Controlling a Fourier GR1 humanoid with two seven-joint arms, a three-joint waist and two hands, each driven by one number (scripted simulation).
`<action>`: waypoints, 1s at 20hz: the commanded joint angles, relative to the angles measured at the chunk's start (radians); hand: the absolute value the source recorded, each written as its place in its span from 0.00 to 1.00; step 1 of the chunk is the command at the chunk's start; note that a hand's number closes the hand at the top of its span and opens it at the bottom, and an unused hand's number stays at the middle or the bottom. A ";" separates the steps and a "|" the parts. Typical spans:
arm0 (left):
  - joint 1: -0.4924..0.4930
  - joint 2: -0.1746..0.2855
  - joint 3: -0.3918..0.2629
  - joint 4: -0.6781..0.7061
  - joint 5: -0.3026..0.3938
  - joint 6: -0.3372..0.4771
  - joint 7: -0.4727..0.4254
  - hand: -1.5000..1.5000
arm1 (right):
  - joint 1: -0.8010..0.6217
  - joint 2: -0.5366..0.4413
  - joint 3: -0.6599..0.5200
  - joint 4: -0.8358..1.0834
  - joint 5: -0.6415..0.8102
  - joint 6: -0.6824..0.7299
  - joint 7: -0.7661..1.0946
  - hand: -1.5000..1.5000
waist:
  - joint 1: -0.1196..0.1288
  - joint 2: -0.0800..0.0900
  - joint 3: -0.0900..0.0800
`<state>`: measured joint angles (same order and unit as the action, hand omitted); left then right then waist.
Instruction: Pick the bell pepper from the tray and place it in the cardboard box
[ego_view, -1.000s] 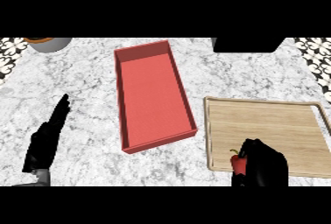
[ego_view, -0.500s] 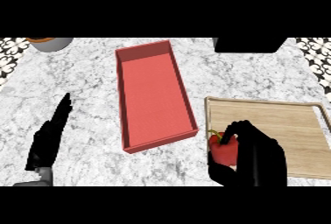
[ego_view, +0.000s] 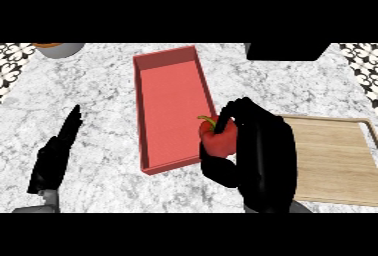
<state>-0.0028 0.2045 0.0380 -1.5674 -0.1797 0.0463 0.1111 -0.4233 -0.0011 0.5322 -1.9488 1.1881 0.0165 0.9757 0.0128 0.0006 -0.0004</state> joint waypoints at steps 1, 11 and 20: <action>-0.004 -0.016 -0.005 0.022 -0.016 0.007 -0.026 0.50 | -0.205 0.001 -0.076 0.131 -0.113 -0.017 0.058 1.00 | -0.001 0.001 0.000; 0.005 -0.033 -0.027 -0.045 -0.027 0.003 0.028 0.50 | -0.554 0.001 -0.152 0.680 -0.282 -0.192 0.038 1.00 | 0.020 0.004 0.000; -0.007 -0.035 -0.029 0.001 -0.023 -0.018 -0.027 0.50 | -0.699 0.001 -0.115 1.145 -0.481 -0.369 -0.045 1.00 | 0.058 0.015 -0.001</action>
<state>-0.0117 0.1769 0.0242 -1.5538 -0.1980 0.0335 0.0833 -1.0689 -0.0014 0.3926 -0.9849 0.7830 -0.2658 0.9380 0.0496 0.0107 -0.0009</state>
